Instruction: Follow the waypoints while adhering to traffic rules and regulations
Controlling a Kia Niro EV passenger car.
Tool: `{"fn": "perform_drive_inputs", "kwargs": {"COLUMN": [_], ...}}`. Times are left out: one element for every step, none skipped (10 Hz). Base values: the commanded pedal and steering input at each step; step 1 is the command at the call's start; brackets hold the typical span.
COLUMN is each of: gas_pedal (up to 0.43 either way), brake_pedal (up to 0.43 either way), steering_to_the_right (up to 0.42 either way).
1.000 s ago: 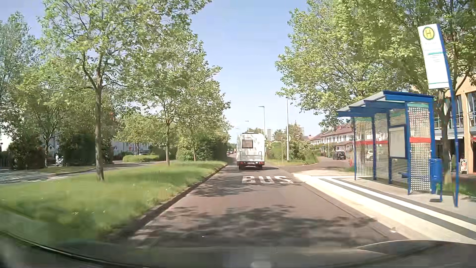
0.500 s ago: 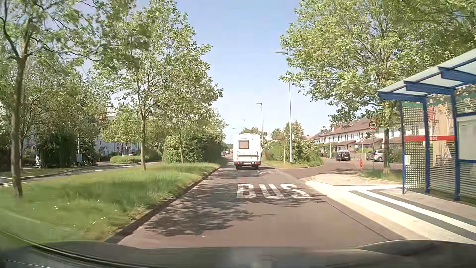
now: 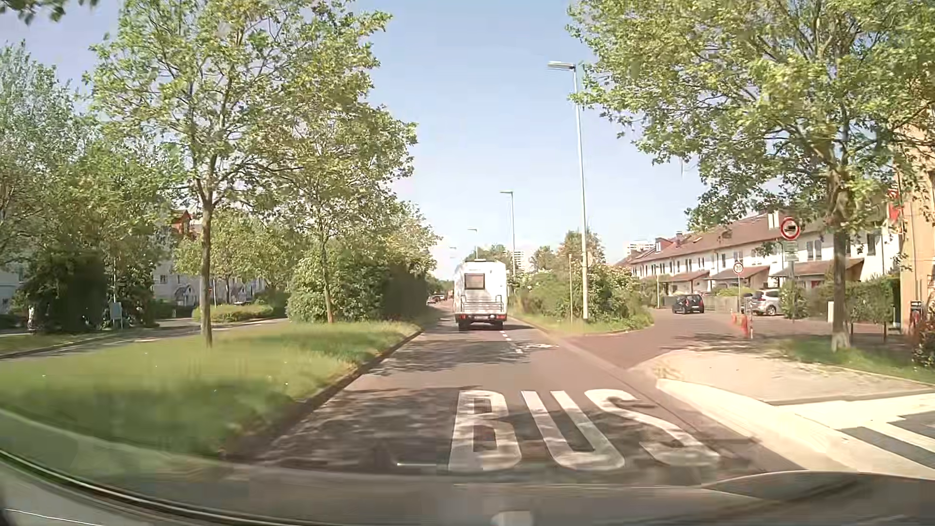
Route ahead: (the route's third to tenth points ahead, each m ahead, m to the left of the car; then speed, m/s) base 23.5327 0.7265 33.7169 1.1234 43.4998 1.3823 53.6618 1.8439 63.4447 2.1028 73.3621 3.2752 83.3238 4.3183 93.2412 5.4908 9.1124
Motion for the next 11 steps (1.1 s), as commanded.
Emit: {"fn": "perform_drive_inputs", "kwargs": {"gas_pedal": [0.118,0.118,0.118,0.118,0.118,0.118,0.118,0.118,0.118,0.118,0.118], "brake_pedal": [0.000,0.000,0.000,0.000,0.000,0.000,0.000,0.000,0.000,0.000,0.000], "steering_to_the_right": [0.003,0.000,-0.005,-0.012,-0.012,-0.009,-0.005,-0.002,-0.002,-0.003,-0.002]}}
